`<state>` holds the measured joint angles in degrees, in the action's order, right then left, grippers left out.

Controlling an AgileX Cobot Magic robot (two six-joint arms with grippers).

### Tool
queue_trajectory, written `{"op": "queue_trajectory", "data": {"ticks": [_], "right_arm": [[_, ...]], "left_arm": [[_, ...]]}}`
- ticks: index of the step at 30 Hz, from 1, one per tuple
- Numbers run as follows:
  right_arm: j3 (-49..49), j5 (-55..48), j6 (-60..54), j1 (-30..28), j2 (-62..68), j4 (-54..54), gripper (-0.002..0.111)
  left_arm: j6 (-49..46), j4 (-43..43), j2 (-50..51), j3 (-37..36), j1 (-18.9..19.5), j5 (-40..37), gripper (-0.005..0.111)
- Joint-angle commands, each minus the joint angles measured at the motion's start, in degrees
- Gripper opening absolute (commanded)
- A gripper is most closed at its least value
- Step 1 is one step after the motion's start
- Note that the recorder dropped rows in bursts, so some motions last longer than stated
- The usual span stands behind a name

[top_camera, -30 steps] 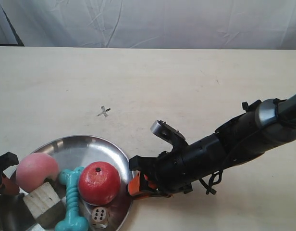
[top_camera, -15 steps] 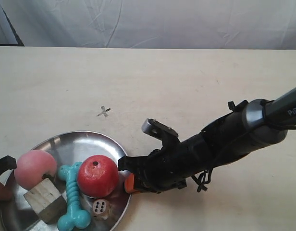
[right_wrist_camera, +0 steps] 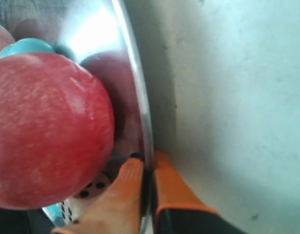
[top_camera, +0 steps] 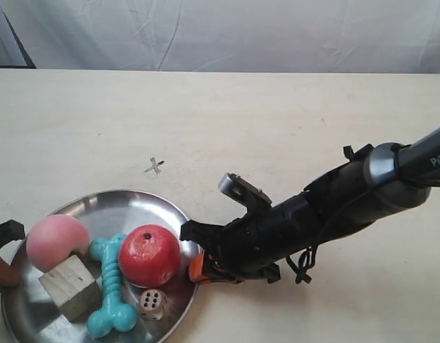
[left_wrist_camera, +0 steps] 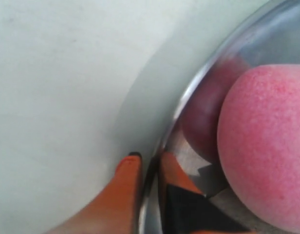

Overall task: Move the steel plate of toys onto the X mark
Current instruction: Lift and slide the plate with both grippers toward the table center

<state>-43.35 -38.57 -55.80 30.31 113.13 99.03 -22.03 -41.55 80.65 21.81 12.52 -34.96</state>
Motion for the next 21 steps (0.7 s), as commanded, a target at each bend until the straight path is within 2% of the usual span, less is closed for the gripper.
{"op": "queue_trajectory", "data": {"ticks": [1,11,16,18,21], "right_arm": [[-3.9,-11.0,3.1,-1.6,-0.3,-4.9,-0.001],[-13.6,-12.9,12.1,-2.0,-0.3,-12.8,-0.001],[-18.0,-13.4,17.3,-5.0,-0.3,-17.7,-0.001],[-19.8,-13.4,18.8,-7.1,-0.1,-19.4,-0.001],[-25.0,-13.6,22.9,-11.0,1.6,-22.9,-0.001]], "left_arm": [[2.6,-5.4,0.2,2.7,-0.1,-6.0,0.0],[5.6,-6.9,1.8,9.1,-0.1,-7.4,0.0],[3.9,-11.1,5.5,13.4,-0.8,-8.2,0.0],[3.9,-12.0,6.9,15.5,-2.5,-6.8,0.0],[4.0,-12.4,11.8,21.5,-7.9,-2.6,0.0]]}}
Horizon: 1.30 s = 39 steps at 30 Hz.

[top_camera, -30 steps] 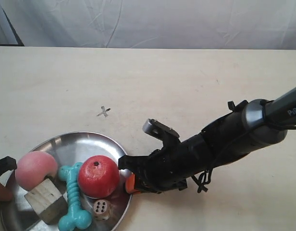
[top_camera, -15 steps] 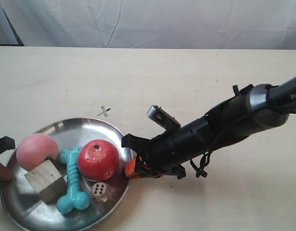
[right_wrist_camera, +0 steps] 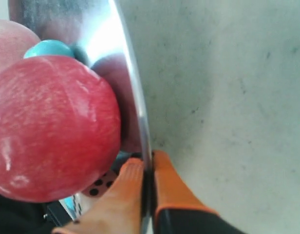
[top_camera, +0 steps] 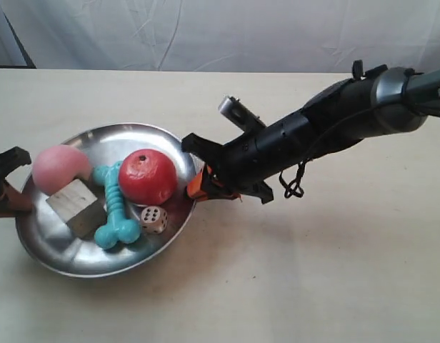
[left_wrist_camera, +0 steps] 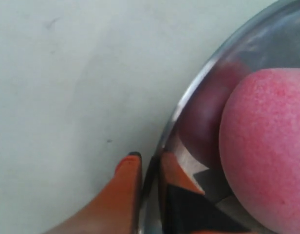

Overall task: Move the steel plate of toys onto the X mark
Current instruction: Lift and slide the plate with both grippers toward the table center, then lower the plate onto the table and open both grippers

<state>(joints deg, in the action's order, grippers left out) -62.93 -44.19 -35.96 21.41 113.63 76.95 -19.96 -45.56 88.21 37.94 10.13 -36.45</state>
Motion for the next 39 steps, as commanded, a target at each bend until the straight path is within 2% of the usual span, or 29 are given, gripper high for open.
{"op": "queue_trajectory", "data": {"ticks": [1,3,6,10,14,21,23,27,29,33,39], "right_arm": [[-6.5,-8.0,3.9,-2.5,1.8,-1.9,-0.001],[-11.4,-8.3,7.7,-2.8,4.4,-6.1,-0.001],[-17.6,-9.2,9.2,-2.8,8.6,-6.9,-0.001],[-23.5,-9.3,12.9,-3.7,16.0,-8.4,-0.001],[-25.3,-9.4,13.8,-4.3,20.3,-8.5,-0.001],[-25.3,-8.0,13.8,-4.3,20.8,-8.5,0.0],[-25.3,-7.5,13.8,-4.3,20.8,-8.5,0.01],[-25.3,-7.4,13.8,-4.3,20.8,-8.5,0.041],[-25.3,-8.1,13.8,-4.3,20.8,-8.5,0.048],[-25.3,-8.4,13.8,-4.3,20.8,-9.6,0.044],[-25.3,-10.3,14.0,-4.3,20.8,-12.0,0.041]], "left_arm": [[2.0,-8.4,5.7,6.9,-6.1,-0.6,0.0],[2.1,-9.4,11.1,12.0,-7.5,-0.6,0.0],[2.0,-8.8,17.6,18.6,-9.7,-0.8,0.0],[-0.3,-8.1,24.3,23.9,-10.8,1.7,0.0],[-2.3,-6.3,28.4,25.7,-12.6,2.2,0.0],[-3.3,-6.8,29.4,25.7,-12.7,2.8,0.0],[-4.6,-6.7,29.3,25.7,-12.7,2.9,0.0],[-5.9,-6.6,29.3,25.7,-12.6,2.2,0.01],[-5.9,-6.5,29.3,25.7,-12.6,1.9,0.016],[-5.9,-5.9,29.3,25.7,-12.5,1.8,0.024],[-5.7,-3.9,29.0,25.7,-12.5,0.1,0.025]]}}
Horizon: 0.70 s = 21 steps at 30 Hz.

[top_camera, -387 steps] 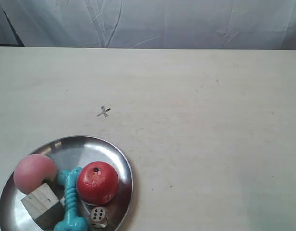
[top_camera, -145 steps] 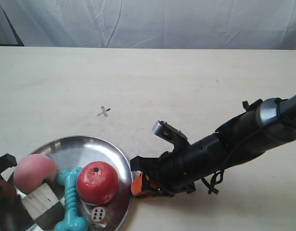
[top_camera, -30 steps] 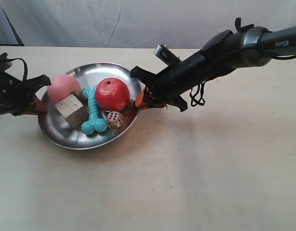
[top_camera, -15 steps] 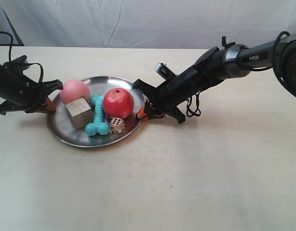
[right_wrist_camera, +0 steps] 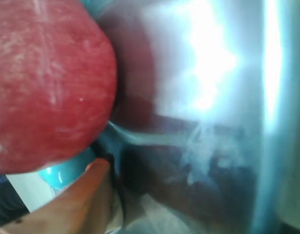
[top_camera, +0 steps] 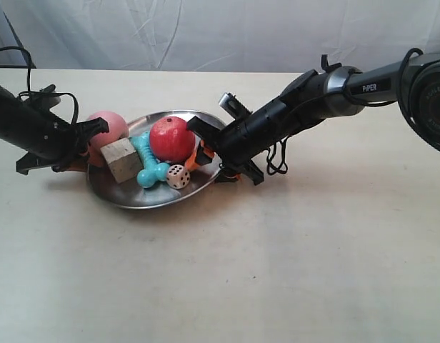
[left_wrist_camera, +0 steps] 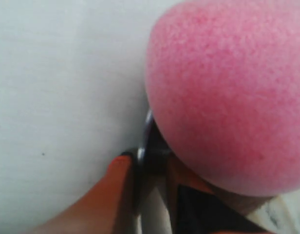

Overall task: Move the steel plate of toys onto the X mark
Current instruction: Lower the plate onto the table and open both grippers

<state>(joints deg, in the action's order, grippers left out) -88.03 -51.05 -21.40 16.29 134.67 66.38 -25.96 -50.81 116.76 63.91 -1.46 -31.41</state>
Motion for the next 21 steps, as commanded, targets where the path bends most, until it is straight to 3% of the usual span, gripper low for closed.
{"op": "queue_trajectory", "data": {"ticks": [1,7,21], "right_arm": [[-0.2,-3.7,-0.4,0.8,-0.3,-2.3,0.041],[-0.2,-4.6,2.0,0.0,-0.3,-4.8,0.041],[-0.2,-4.7,3.4,-1.0,-0.7,-10.3,0.041]], "left_arm": [[0.5,2.3,0.2,-0.3,-0.9,-5.1,0.025],[5.2,8.6,-2.6,-0.3,-0.8,-3.9,0.025],[8.4,14.3,-3.4,-0.3,-0.8,-2.0,0.025]]}}
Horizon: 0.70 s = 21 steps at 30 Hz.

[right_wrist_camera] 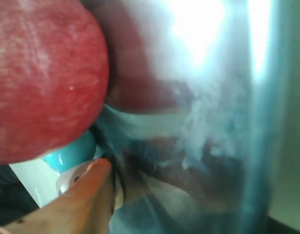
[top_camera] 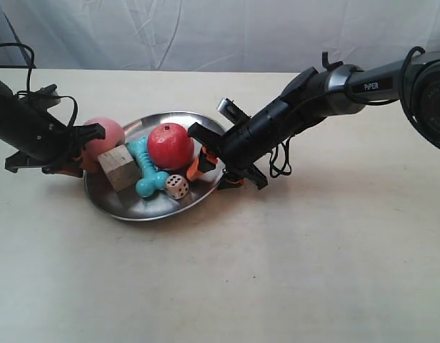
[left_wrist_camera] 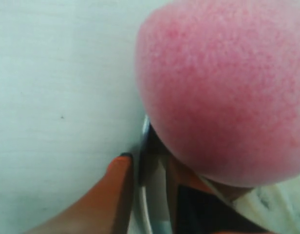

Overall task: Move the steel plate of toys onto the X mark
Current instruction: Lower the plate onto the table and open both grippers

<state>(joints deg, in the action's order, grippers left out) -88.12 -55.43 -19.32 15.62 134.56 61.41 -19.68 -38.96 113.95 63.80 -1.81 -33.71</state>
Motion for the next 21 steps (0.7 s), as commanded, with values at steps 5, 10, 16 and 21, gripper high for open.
{"op": "queue_trajectory", "data": {"ticks": [5,10,16,21], "right_arm": [[-0.1,0.1,2.6,-0.3,-1.2,-8.9,0.041],[-0.1,-0.2,2.6,-0.3,-2.2,-9.6,0.041],[-0.1,-0.6,4.6,-0.3,-3.4,-13.6,0.041],[-0.1,-1.8,5.0,-0.3,-4.0,-15.3,0.041]], "left_arm": [[3.2,4.3,-0.6,-0.2,-0.4,0.3,0.025],[3.2,4.3,-0.8,-0.2,-0.4,-0.2,0.025],[3.2,4.4,-2.5,-0.2,-0.4,-0.3,0.025],[3.2,5.3,-3.8,-0.2,-0.4,-0.6,0.025]]}}
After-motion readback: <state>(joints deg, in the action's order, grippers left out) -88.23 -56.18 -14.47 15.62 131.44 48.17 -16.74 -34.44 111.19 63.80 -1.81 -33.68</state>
